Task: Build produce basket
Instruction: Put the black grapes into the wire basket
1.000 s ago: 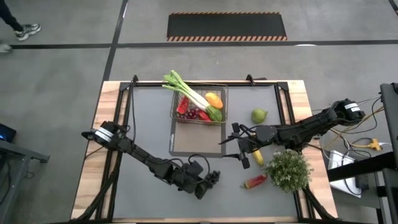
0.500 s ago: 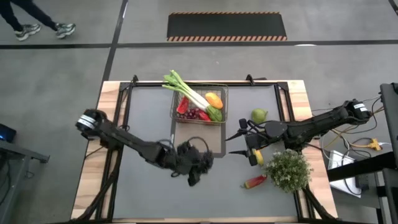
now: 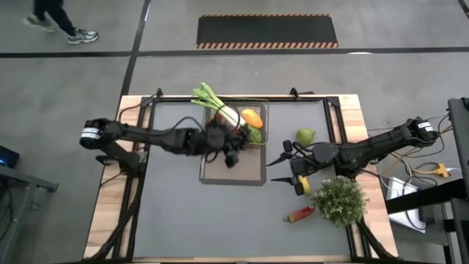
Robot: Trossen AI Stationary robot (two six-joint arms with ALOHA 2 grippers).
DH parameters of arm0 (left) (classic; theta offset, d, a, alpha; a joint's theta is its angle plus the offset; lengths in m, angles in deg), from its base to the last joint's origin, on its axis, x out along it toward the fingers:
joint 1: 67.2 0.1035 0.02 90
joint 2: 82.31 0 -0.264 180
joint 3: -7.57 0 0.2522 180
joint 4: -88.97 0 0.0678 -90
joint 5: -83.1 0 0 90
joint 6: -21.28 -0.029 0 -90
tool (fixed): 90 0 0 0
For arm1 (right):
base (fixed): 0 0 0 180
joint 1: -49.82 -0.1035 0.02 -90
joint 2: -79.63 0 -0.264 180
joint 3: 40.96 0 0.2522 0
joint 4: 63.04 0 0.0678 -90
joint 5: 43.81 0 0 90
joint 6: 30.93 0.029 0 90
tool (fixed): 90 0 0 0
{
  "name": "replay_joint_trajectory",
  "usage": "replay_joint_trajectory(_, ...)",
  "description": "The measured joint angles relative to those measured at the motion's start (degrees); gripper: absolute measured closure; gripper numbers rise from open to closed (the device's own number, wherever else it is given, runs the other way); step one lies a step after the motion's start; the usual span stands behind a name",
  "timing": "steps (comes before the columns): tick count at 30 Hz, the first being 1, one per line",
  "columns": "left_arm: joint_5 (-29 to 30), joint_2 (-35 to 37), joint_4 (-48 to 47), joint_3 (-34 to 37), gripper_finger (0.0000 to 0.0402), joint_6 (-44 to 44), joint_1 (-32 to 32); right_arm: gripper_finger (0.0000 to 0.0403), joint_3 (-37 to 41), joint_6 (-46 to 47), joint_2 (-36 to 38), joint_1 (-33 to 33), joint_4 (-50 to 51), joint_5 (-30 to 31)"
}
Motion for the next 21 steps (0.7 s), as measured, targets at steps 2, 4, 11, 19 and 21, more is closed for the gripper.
replay_joint_trajectory(2,-0.1,-0.2,-0.2,0.1,0.0382,-1.0,2.6,0.0174,0.1,0.0,-0.2,0.0,-0.2,0.0)
replay_joint_trajectory(4,-0.2,-0.5,-0.2,0.4,0.0382,-1.1,5.0,0.0174,0.2,0.0,-0.2,0.0,0.1,0.0)
replay_joint_trajectory(11,-0.4,-0.4,-6.1,0.6,0.0382,-1.0,10.1,0.0174,0.3,0.0,-0.5,0.0,-0.1,0.0)
replay_joint_trajectory(19,-0.2,-0.6,-8.4,0.6,0.0382,-1.0,13.7,0.0174,0.3,0.0,-0.5,0.0,-0.1,0.1)
replay_joint_trajectory(21,-0.2,-0.6,-8.8,0.6,0.0382,-1.0,14.3,0.0174,0.4,0.0,-0.5,0.0,-0.1,0.1)
